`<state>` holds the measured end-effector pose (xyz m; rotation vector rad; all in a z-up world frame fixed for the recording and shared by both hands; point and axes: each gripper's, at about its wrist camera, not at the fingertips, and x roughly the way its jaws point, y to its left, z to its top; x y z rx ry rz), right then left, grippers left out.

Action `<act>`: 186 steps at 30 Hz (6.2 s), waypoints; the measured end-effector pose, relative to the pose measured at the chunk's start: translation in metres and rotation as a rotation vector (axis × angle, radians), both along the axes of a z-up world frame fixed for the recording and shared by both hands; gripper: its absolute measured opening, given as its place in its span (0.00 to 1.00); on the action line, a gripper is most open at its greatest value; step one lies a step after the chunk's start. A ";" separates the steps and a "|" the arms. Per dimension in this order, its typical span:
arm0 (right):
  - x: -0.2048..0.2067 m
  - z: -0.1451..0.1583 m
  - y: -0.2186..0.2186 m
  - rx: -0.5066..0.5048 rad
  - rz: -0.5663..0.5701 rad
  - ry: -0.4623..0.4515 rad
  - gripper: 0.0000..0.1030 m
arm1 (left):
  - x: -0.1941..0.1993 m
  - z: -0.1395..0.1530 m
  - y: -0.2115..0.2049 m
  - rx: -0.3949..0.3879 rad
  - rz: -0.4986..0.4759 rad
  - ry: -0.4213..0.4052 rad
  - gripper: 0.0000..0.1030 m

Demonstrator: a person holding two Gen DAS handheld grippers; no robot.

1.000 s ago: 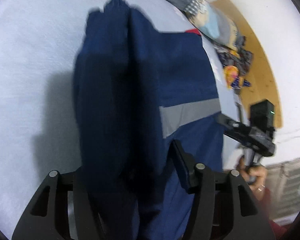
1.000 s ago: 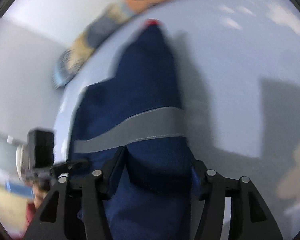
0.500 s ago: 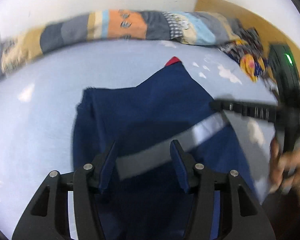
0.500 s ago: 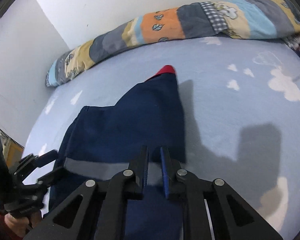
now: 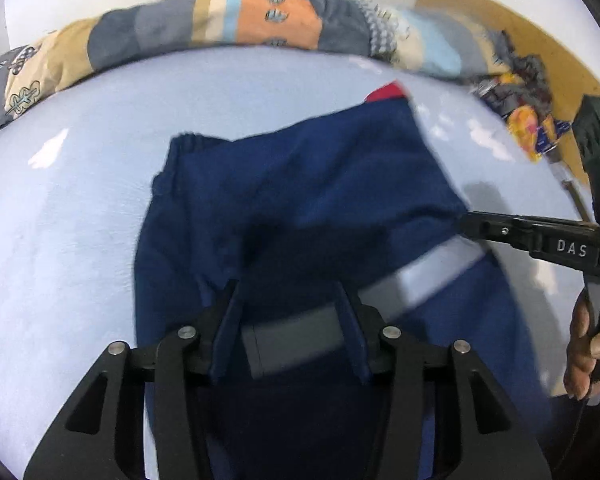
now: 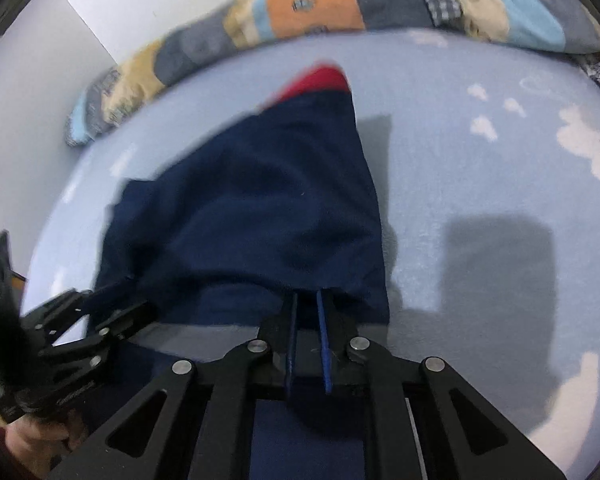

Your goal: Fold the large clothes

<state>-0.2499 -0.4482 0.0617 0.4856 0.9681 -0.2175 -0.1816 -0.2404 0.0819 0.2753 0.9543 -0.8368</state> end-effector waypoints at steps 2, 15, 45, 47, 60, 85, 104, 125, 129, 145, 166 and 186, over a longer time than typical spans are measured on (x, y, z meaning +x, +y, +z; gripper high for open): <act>-0.018 0.020 0.007 -0.023 0.011 -0.031 0.16 | -0.013 0.016 0.016 -0.034 -0.006 -0.018 0.46; -0.045 -0.013 0.045 -0.093 0.055 0.111 0.10 | -0.052 -0.017 0.041 -0.030 0.075 -0.136 0.49; -0.125 -0.010 0.109 -0.160 -0.002 0.037 0.15 | -0.112 -0.033 0.075 -0.041 0.202 -0.237 0.65; -0.132 -0.002 0.113 -0.178 -0.024 0.005 0.18 | -0.112 -0.030 0.078 -0.049 0.218 -0.225 0.64; -0.165 0.011 0.152 -0.215 0.008 -0.078 0.19 | -0.148 -0.020 0.082 -0.029 0.172 -0.284 0.64; -0.161 -0.023 0.140 -0.040 -0.015 0.045 0.25 | -0.149 -0.028 0.078 -0.007 0.149 -0.314 0.64; -0.260 0.049 0.196 -0.347 -0.092 -0.138 0.81 | -0.226 0.030 0.143 -0.048 0.126 -0.293 1.00; -0.262 0.057 0.197 -0.326 -0.154 -0.148 0.92 | -0.221 0.044 0.142 0.003 0.177 -0.294 1.00; -0.261 0.056 0.196 -0.332 -0.155 -0.143 0.92 | -0.218 0.041 0.141 0.038 0.190 -0.282 1.00; -0.248 0.058 0.215 -0.398 -0.076 -0.139 0.92 | -0.199 0.032 0.158 0.143 0.299 -0.279 1.00; -0.231 0.047 0.234 -0.480 -0.034 -0.068 0.92 | -0.198 0.021 0.160 0.223 0.292 -0.282 1.00; -0.232 0.046 0.234 -0.489 -0.044 -0.057 0.92 | -0.203 0.021 0.154 0.260 0.285 -0.329 1.00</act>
